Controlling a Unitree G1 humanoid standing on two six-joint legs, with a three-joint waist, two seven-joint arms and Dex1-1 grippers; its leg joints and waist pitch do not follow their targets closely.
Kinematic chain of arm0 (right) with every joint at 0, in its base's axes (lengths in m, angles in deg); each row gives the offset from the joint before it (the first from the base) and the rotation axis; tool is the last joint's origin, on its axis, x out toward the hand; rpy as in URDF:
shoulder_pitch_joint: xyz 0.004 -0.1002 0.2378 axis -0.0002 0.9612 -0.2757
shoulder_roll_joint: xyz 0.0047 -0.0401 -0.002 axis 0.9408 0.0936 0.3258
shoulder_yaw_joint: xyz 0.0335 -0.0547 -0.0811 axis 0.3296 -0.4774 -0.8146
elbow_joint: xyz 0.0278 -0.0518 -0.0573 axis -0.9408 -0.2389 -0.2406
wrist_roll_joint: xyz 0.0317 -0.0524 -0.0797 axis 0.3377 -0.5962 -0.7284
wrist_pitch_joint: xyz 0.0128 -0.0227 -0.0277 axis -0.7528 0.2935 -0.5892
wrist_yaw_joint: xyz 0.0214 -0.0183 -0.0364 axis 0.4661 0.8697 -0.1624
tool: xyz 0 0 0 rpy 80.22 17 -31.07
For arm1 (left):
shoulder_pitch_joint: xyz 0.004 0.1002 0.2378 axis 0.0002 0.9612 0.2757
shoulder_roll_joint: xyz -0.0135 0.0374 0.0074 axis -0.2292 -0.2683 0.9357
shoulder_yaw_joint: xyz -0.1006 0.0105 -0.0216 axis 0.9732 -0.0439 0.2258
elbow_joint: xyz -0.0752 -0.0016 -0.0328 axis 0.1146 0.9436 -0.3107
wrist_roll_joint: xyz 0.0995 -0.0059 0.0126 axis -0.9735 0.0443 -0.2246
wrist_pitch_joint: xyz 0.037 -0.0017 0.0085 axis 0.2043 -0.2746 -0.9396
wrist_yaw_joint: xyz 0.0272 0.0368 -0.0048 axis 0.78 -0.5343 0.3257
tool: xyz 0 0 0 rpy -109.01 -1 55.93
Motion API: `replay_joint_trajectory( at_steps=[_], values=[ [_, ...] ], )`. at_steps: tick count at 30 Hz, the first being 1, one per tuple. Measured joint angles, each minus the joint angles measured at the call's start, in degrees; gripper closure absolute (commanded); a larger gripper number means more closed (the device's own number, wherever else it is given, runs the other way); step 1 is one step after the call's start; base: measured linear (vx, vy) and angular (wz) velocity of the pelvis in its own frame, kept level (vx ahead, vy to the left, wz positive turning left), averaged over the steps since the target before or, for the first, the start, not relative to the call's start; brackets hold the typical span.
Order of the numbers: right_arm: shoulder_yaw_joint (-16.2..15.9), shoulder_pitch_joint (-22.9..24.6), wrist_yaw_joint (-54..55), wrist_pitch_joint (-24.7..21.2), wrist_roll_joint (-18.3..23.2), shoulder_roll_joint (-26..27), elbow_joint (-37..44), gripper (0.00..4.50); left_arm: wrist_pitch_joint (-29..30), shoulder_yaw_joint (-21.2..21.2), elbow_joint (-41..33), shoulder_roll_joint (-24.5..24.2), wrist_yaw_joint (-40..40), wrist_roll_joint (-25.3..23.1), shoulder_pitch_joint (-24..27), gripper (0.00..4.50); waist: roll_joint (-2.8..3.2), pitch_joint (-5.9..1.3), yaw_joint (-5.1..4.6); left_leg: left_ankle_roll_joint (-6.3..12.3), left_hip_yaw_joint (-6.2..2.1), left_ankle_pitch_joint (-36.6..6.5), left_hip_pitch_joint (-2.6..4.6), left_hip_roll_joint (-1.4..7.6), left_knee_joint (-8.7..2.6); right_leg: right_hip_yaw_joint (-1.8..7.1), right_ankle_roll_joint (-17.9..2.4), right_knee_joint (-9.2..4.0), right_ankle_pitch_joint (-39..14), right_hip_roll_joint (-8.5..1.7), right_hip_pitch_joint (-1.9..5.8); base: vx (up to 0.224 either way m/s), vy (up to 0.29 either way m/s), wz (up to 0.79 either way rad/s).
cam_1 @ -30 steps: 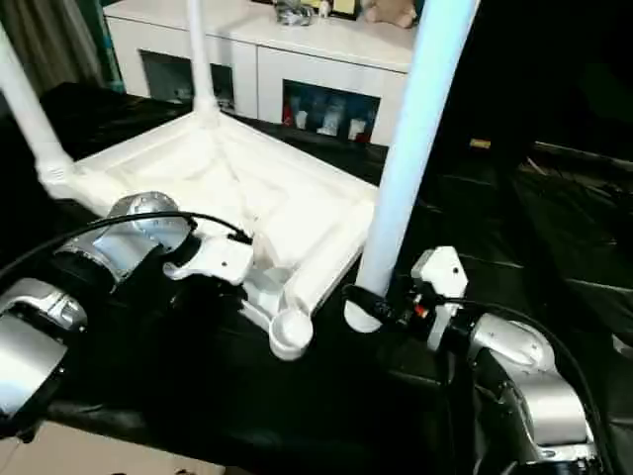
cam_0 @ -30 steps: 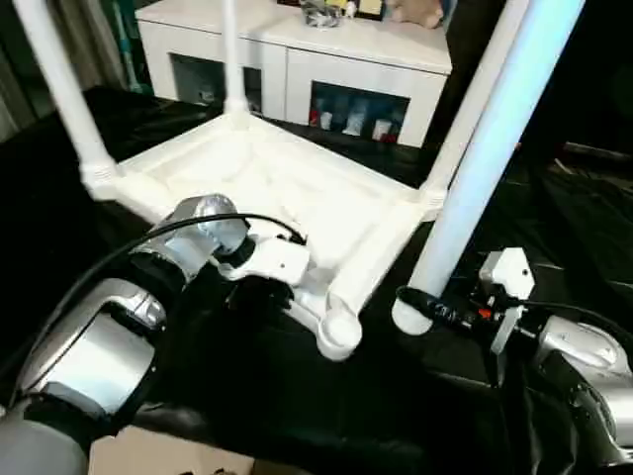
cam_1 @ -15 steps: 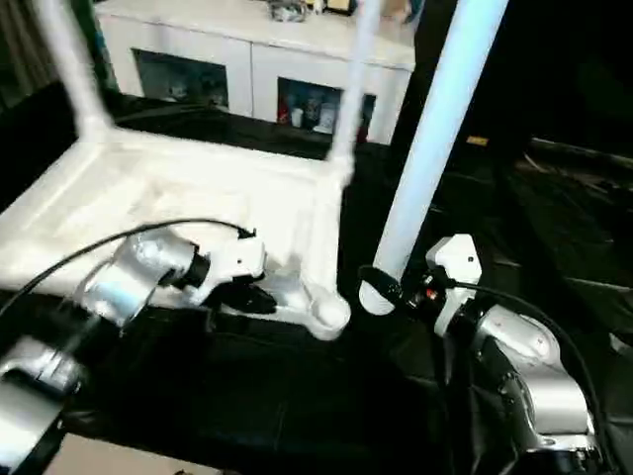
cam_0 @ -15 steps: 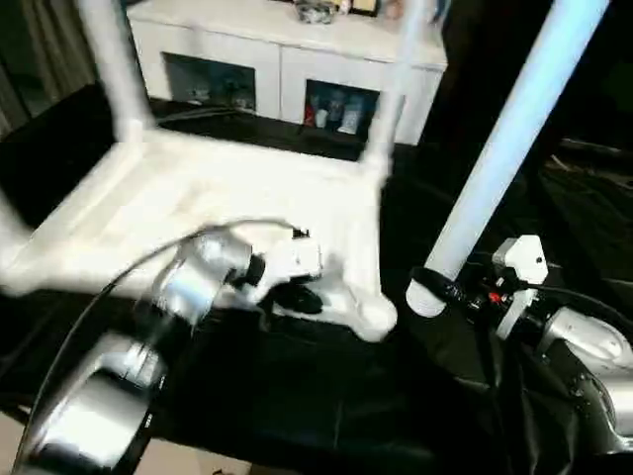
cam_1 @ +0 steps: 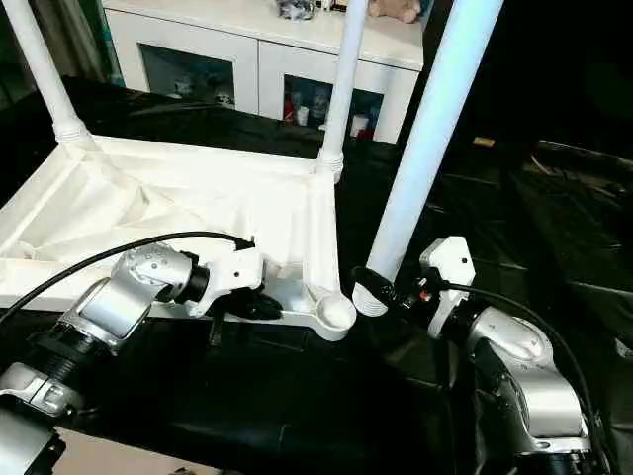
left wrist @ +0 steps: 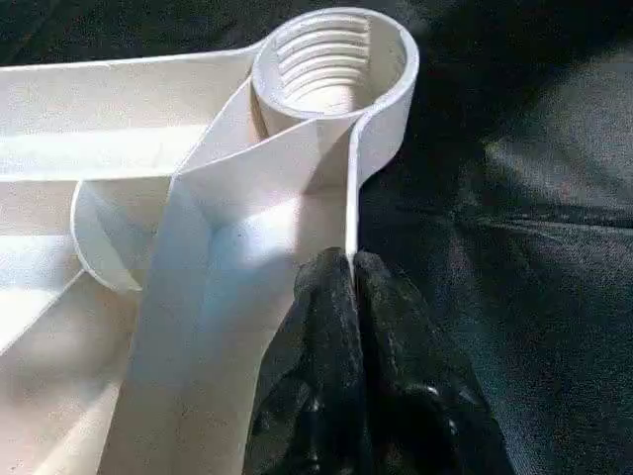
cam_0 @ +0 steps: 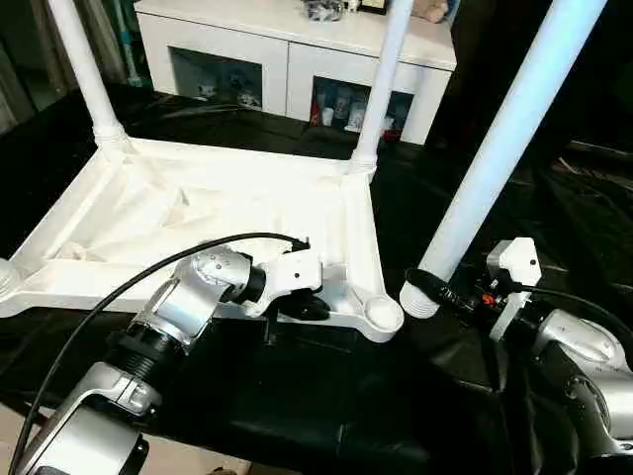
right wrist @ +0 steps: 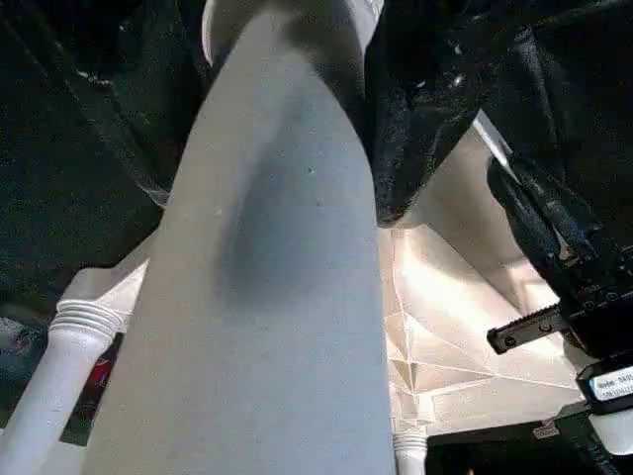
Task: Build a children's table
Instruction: Rotate table base, then insert table leg to table base
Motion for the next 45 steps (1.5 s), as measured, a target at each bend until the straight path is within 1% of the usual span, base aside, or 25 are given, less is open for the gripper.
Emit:
replay_joint_trajectory(
  at_steps=[1, 5, 7, 10, 16, 19, 20, 21, 23, 24, 26, 27, 28, 32, 38, 43, 45],
  values=[
    [0.00, 0.01, 0.00, 0.00, 0.00, -0.01, 0.00, 2.64, -0.16, 0.00, 0.49, 0.02, 0.03, 0.17, -0.19, 4.05, -0.01, 0.00, 0.00, 0.00, 0.00, 0.00, 0.00, 0.00, 0.00, 0.00, 0.01, 0.00, -0.01, 0.00, 0.00, 0.000, 0.000, 0.00],
    [0.00, 0.04, -0.01, -0.01, 0.00, -0.02, 0.03, 2.64, -0.38, 0.09, 2.85, 0.20, -0.13, 0.67, -0.75, 3.88, -0.02, 0.01, 0.01, 0.00, -0.01, 0.00, 0.01, 0.00, 0.00, -0.01, 0.01, 0.00, -0.01, 0.00, -0.02, 0.000, 0.000, 0.00],
    [-0.01, 0.09, -0.01, -0.02, 0.00, -0.03, 0.04, 2.64, -1.42, 0.09, 3.46, 0.18, -0.53, 0.62, -0.75, 3.64, -0.05, 0.03, 0.03, 0.00, -0.02, 0.00, -0.06, 0.00, 0.00, -0.02, 0.01, 0.00, -0.01, 0.00, -0.10, 0.000, 0.000, 0.00],
    [0.00, 0.11, -0.01, -0.06, 0.00, -0.03, 0.22, 2.64, -1.86, 0.09, 3.75, 0.18, -0.71, 0.65, -0.81, 3.64, -0.05, 0.04, 0.04, 0.00, -0.02, 0.00, -0.09, 0.00, 0.00, -0.02, 0.01, -0.01, -0.01, 0.00, -0.11, 0.000, 0.000, 0.00],
    [-0.01, 0.24, -0.05, -0.09, 0.04, -0.03, 0.55, 2.64, -3.01, 0.08, 7.27, -0.03, 0.98, 0.83, -2.28, 3.64, -0.05, 0.04, 0.02, 0.00, -0.02, 0.00, -0.10, 0.00, 0.00, -0.02, 0.01, 0.00, -0.01, 0.00, -0.14, 0.000, 0.000, 0.00],
    [-0.01, 0.27, -0.06, -0.09, 0.14, -0.03, 0.55, 2.64, -3.56, 0.08, 7.81, -0.08, 1.48, 0.82, -2.54, 3.64, -0.05, 0.04, 0.01, -0.01, -0.02, 0.00, -0.10, 0.00, 0.00, -0.02, 0.01, 0.00, -0.01, 0.00, -0.14, 0.000, 0.000, 0.00],
    [-0.01, 0.27, -0.05, -0.09, 0.16, -0.02, 0.55, 2.64, -3.77, 0.08, 7.99, -0.08, 1.60, 0.84, -2.59, 3.79, -0.05, 0.04, 0.02, -0.01, -0.02, 0.00, -0.10, 0.00, -0.01, -0.02, 0.01, 0.00, -0.01, 0.00, -0.14, 0.000, 0.000, 0.00],
    [-0.01, 0.27, -0.05, -0.10, 0.20, -0.02, 0.55, 2.64, -3.86, 0.08, 8.16, -0.09, 1.67, 0.85, -2.69, 3.79, -0.05, 0.04, 0.04, 0.00, -0.02, 0.00, -0.10, 0.00, -0.01, -0.02, 0.01, 0.00, -0.01, 0.00, -0.14, 0.000, 0.000, 0.00],
    [0.09, 0.25, -0.02, -0.91, 1.26, 0.23, 0.69, 2.64, -3.96, 0.07, 8.74, -0.12, 2.40, 1.10, -2.92, 3.99, -0.05, 0.04, 0.02, 0.00, -0.02, 0.00, -0.10, 0.00, -0.01, -0.02, 0.01, 0.00, -0.01, 0.00, -0.14, 0.000, 0.000, 0.00],
    [0.31, 0.20, -0.02, -1.73, 2.12, 0.61, 0.93, 2.65, -3.96, 0.07, 8.99, -0.16, 2.74, 1.26, -3.03, 3.99, -0.05, 0.04, 0.00, -0.01, -0.01, 0.00, -0.08, 0.00, -0.01, -0.01, 0.01, 0.01, -0.01, 0.00, -0.14, 0.000, 0.000, 0.00],
    [1.17, -0.30, -0.16, -4.75, 5.60, 1.51, 1.46, 2.65, -3.96, 0.09, 9.51, -0.15, 3.00, 1.74, -3.18, 4.21, -0.05, 0.04, -0.02, 0.00, -0.01, 0.00, -0.05, 0.00, -0.01, -0.01, 0.01, 0.03, 0.00, 0.00, -0.12, 0.000, 0.000, 0.00],
    [1.47, -0.36, -0.24, -5.60, 6.52, 1.55, 1.94, 2.65, -3.96, 0.09, 9.56, -0.12, 2.99, 1.88, -3.18, 4.21, -0.05, 0.04, 0.04, 0.00, -0.01, 0.00, -0.05, 0.00, -0.01, -0.01, 0.01, 0.03, 0.00, 0.00, -0.12, 0.000, 0.000, 0.00],
    [1.88, -0.45, -0.65, -6.67, 7.63, 1.53, 2.67, 2.65, -3.92, 0.09, 9.61, -0.06, 3.00, 2.01, -3.11, 4.38, -0.05, 0.04, 0.09, 0.00, -0.01, 0.00, -0.04, 0.00, -0.02, -0.02, 0.01, 0.03, 0.00, 0.00, -0.12, 0.000, 0.000, 0.00],
    [1.91, -0.71, -1.05, -8.78, 9.51, 1.60, 3.27, 2.65, -2.54, 0.60, 9.13, 0.39, 2.91, 2.20, -2.65, 4.47, -0.06, 0.03, 0.09, -0.01, 0.00, 0.00, -0.03, -0.02, -0.01, 0.02, 0.01, 0.02, 0.00, -0.02, -0.10, 0.000, 0.000, 0.00],
    [1.86, -1.90, -0.97, -10.84, 10.04, 1.63, 3.19, 2.65, -0.74, 0.73, 8.08, 1.60, 1.66, 2.20, -2.20, 4.50, -0.03, 0.02, 0.08, -0.01, 0.02, 0.00, -0.03, -0.04, -0.02, 0.03, 0.01, 0.01, -0.01, -0.04, -0.10, 0.000, 0.000, 0.00],
    [0.50, -3.01, 1.03, -11.18, 7.31, 2.30, -1.15, 2.65, 1.87, 0.57, 7.19, 3.18, -0.92, 1.76, -2.14, 4.50, 0.00, 0.00, 0.07, -0.01, 0.02, 0.00, -0.05, -0.05, -0.02, 0.03, 0.04, 0.01, -0.02, -0.05, -0.06, 0.000, 0.000, 0.00],
    [0.27, -3.31, 1.31, -11.19, 7.09, 2.43, -2.07, 2.65, 2.93, 0.71, 7.07, 3.65, -1.39, 1.73, -2.15, 4.50, 0.06, -0.03, 0.07, -0.01, 0.02, 0.00, -0.06, -0.06, -0.03, 0.04, 0.05, 0.00, -0.03, -0.06, -0.06, 0.000, 0.000, 0.00]
  ],
)
